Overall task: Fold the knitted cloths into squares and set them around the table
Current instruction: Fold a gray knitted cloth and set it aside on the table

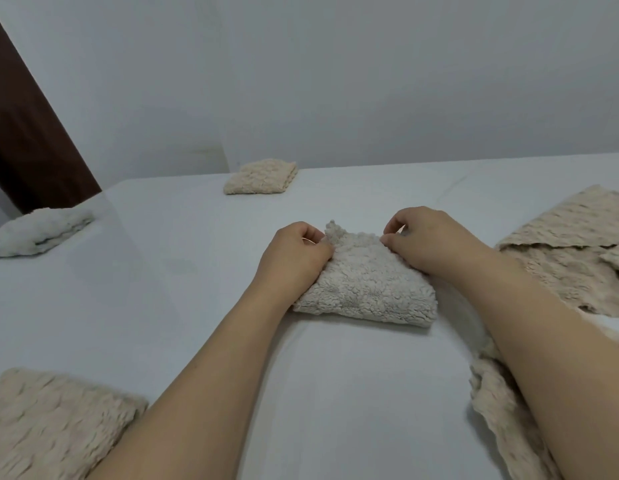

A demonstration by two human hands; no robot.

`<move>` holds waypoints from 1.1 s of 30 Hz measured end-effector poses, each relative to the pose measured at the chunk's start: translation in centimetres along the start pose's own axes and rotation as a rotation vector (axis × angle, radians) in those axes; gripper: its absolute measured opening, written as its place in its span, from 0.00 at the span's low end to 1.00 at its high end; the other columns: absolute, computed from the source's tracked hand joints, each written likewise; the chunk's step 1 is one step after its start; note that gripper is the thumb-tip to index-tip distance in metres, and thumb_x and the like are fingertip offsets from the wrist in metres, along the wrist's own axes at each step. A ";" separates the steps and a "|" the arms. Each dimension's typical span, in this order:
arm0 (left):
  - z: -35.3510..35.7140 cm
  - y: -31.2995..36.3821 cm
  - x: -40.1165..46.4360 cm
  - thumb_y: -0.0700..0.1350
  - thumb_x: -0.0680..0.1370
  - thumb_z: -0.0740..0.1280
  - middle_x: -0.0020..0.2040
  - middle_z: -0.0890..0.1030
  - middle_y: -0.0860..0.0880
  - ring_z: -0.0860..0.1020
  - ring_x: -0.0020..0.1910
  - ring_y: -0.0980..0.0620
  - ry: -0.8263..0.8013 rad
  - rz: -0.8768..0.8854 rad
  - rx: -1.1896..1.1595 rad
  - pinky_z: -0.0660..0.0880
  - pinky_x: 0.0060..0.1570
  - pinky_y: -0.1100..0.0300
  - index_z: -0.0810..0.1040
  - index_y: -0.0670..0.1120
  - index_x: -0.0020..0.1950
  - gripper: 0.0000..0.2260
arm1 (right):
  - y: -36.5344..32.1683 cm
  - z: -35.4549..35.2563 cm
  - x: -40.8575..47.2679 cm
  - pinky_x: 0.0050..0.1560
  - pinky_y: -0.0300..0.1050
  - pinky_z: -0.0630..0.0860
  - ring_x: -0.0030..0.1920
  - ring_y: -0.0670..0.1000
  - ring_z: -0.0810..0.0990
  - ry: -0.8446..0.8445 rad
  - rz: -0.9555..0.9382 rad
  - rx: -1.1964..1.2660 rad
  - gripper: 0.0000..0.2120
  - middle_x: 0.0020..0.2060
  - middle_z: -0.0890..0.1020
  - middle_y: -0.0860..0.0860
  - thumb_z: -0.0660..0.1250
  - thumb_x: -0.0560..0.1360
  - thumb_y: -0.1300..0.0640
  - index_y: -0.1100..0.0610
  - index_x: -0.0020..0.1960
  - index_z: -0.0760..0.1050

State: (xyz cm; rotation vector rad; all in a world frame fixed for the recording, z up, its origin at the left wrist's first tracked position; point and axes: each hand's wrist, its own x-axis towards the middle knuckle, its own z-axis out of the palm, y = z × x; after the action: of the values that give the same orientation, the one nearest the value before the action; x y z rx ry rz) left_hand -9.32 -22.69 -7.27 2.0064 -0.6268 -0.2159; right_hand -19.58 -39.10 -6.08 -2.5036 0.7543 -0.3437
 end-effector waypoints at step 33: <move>-5.2 0.1 -8.5 0.41 0.79 0.67 0.38 0.79 0.52 0.75 0.31 0.58 -0.200 -0.230 -0.214 0.68 0.34 0.66 0.74 0.48 0.54 0.06 | -2.1 3.6 -0.6 0.72 0.58 0.50 0.74 0.53 0.55 -0.170 -0.140 -0.330 0.25 0.74 0.60 0.46 0.42 0.79 0.35 0.39 0.74 0.58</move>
State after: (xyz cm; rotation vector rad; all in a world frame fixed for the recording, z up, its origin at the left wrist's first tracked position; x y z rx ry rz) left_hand -14.55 -14.38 -5.52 1.8597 -0.4739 -0.6033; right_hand -17.83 -35.84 -8.01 -2.8588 0.6101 -0.0535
